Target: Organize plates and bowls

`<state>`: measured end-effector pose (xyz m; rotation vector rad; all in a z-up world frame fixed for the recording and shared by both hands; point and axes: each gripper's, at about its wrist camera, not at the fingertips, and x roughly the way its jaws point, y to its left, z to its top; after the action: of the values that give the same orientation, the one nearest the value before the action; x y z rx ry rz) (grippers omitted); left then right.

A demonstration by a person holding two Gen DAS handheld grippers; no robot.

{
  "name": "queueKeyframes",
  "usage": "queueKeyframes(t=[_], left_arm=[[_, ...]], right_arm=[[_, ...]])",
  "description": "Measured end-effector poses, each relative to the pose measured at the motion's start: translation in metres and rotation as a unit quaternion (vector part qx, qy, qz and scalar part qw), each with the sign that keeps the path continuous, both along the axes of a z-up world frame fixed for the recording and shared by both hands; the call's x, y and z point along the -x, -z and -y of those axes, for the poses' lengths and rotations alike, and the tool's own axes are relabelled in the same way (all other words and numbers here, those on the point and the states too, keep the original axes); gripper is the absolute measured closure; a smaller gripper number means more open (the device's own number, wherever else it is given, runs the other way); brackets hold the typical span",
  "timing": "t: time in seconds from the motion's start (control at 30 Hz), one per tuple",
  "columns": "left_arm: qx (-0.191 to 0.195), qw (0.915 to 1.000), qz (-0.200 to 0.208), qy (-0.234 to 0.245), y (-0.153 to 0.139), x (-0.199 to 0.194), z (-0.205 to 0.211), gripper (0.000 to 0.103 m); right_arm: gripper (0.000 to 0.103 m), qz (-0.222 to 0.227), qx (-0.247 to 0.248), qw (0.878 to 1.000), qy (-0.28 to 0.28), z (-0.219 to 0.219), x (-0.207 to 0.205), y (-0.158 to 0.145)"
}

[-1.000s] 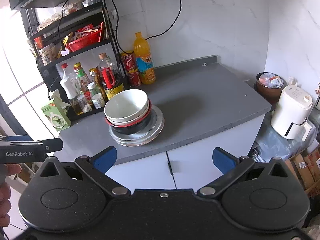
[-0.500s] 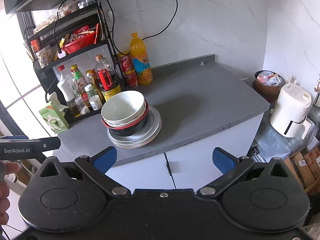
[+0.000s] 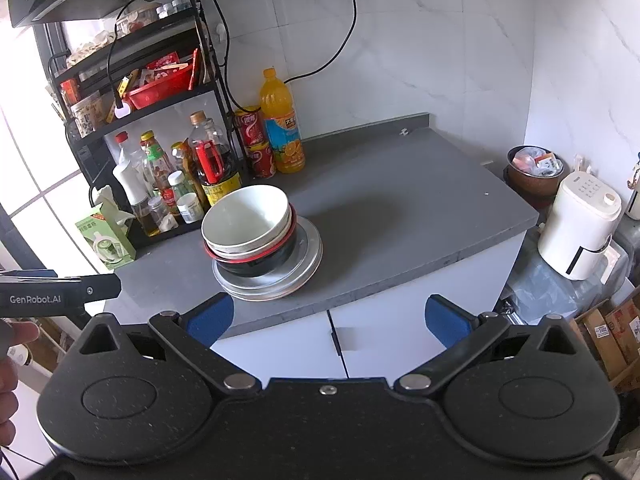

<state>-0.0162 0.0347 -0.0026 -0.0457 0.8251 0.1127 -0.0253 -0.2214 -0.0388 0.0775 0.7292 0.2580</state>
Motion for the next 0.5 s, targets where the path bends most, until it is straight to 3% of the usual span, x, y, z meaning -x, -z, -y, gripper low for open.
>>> queueKeyframes(t=[0.5], left_arm=[[0.005, 1.0, -0.001, 0.007, 0.0013, -0.001, 0.0015, 0.0]], right_arm=[[0.0, -0.001, 0.006, 1.0, -0.001, 0.0013, 0.0013, -0.0006]])
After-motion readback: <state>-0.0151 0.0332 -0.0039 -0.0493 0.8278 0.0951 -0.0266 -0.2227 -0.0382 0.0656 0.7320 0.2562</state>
